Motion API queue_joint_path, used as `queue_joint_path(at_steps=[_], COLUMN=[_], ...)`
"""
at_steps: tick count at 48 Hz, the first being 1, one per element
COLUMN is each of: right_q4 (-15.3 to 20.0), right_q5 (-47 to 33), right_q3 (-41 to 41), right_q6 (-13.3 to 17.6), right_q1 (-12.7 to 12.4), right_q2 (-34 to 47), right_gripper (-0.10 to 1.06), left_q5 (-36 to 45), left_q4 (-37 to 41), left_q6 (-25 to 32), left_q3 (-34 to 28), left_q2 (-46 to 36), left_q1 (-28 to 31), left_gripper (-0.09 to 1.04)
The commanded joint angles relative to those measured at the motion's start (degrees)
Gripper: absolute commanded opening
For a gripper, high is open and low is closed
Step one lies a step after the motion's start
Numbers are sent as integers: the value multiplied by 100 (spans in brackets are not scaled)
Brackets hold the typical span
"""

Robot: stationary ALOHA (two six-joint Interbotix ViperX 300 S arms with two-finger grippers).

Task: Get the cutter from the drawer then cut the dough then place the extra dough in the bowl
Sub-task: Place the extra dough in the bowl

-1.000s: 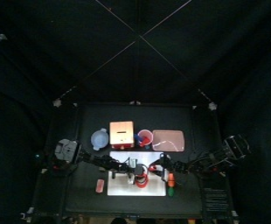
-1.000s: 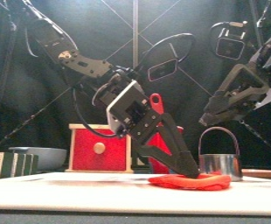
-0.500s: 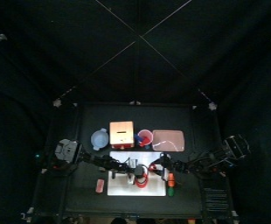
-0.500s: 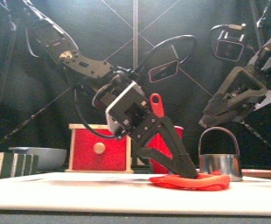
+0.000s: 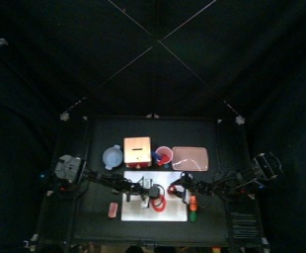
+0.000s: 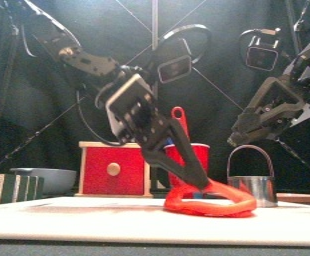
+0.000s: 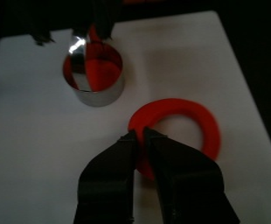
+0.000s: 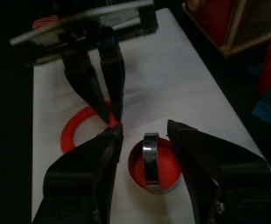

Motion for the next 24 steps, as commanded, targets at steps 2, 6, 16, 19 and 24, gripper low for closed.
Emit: queue_joint_path(at_steps=[2, 6, 16, 19, 24], right_q4=[9, 9, 18, 9, 0], right_q5=[-18, -18, 18, 35, 70], right_q3=[-26, -18, -18, -26, -44], right_q6=[0, 0, 9, 9, 9], right_q1=[-18, -35, -123, -158, -211], right_q2=[-158, -158, -149, -149, -149], right_gripper=[82, 82, 82, 82, 82], left_q5=[-62, -88, -343, -378, -352], left_q4=[35, 35, 26, 35, 53], left_q6=[0, 0, -9, 0, 26], left_q3=[650, 1116, 2443, 2742, 3164], left_q2=[-1125, -1714, -3709, -4307, -5159], left_q1=[237, 378, 888, 1107, 1494], left_gripper=[56, 56, 56, 56, 56])
